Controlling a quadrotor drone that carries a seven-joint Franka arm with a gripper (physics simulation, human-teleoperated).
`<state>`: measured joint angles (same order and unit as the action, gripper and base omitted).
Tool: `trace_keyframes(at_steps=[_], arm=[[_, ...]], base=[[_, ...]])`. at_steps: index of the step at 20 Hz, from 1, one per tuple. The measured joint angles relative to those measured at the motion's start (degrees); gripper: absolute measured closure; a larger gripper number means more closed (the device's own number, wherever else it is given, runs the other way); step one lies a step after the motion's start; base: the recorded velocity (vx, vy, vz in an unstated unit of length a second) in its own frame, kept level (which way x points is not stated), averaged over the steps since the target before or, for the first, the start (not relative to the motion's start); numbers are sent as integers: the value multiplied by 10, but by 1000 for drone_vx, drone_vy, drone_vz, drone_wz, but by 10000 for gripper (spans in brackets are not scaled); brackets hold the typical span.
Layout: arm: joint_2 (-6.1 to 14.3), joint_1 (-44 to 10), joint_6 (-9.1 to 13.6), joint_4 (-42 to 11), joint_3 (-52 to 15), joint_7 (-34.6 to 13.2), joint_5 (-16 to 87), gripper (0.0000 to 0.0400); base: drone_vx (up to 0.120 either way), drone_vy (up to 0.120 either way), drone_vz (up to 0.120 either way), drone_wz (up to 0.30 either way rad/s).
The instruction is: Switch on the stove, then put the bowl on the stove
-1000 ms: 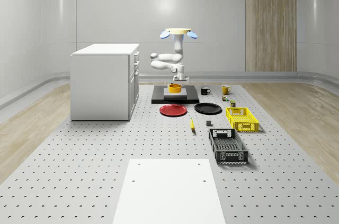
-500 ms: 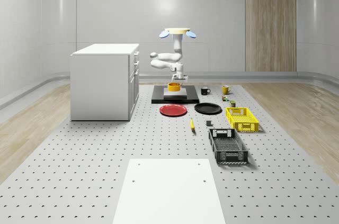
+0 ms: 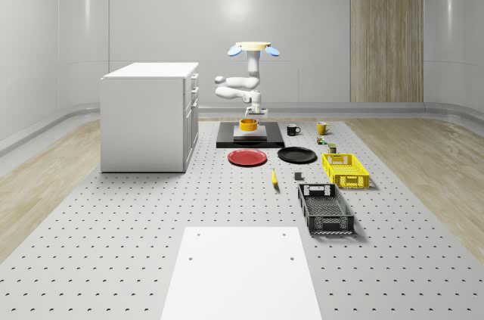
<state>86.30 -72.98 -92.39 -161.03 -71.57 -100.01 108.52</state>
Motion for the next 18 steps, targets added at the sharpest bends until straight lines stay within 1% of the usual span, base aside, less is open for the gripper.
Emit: trace_keyframes(at_steps=[10, 15, 18], arm=[[1, 0, -1, 0, 0, 0, 0, 300], [1, 0, -1, 0, 0, 0, 0, 300], [1, 0, -1, 0, 0, 0, 0, 300]], base=[[-120, 0, 0, 0], [-120, 0, -104, 0], [-120, 0, 0, 0]])
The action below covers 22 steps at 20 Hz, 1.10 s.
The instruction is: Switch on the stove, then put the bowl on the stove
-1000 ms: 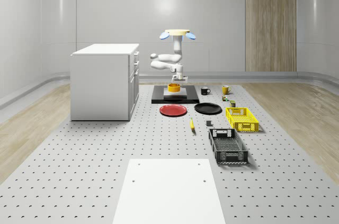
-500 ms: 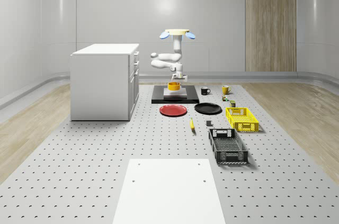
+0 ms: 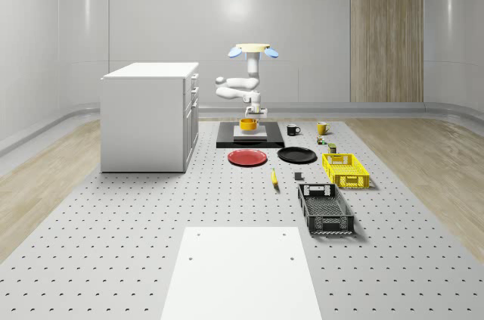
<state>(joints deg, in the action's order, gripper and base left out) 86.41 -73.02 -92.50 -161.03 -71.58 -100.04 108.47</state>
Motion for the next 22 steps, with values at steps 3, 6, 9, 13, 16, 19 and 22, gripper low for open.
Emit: trace_keyframes(at_steps=[3, 6, 9, 13, 16, 19, 22], arm=[[0, -1, -3, 2, 7, 0, 7, 300], [0, -3, -9, 6, 20, 0, 19, 300], [0, -6, -14, 11, 33, 1, 31, 300], [-2, -8, -20, 17, 49, 1, 46, 300], [-3, -9, -21, 19, 55, 2, 52, 168], [-5, -9, -20, 19, 55, 2, 53, 79], [-5, -5, -13, 14, 42, 2, 41, 37]], base=[[0, 0, 0, 0], [0, 0, 0, 0], [0, 0, 0, 0], [0, 0, 0, 0], [0, 0, 0, 0], [0, 0, 0, 0], [0, 0, 0, 0]])
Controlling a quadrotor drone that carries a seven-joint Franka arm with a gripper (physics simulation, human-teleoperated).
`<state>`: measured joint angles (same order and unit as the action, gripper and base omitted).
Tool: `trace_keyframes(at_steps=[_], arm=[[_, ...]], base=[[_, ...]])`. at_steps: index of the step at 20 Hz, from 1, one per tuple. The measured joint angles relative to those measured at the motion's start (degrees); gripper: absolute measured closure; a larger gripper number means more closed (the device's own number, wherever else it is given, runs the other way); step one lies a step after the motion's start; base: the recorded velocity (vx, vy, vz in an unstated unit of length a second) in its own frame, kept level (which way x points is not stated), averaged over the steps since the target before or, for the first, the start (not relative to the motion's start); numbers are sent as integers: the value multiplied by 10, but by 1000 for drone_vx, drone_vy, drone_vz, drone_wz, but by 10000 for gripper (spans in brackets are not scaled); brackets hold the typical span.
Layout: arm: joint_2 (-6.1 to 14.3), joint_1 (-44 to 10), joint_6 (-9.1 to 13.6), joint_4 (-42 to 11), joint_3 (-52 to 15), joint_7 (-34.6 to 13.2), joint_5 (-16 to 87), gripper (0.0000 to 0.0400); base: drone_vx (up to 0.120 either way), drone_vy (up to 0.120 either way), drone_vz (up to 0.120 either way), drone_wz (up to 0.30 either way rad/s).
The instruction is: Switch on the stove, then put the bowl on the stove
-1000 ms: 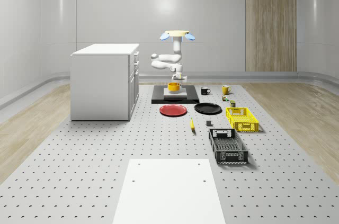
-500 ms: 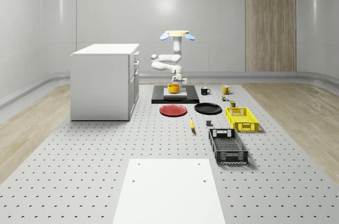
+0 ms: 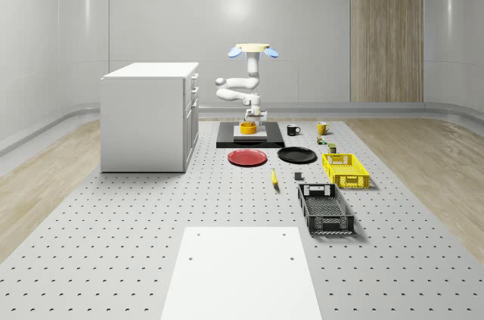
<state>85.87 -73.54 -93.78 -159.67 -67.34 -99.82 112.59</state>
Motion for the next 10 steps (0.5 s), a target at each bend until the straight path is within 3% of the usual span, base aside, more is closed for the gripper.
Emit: trace_keyframes(at_steps=[10], arm=[[0, 9, 25, -19, -59, -1, -55, 3]], base=[[0, 0, 0, 0]])
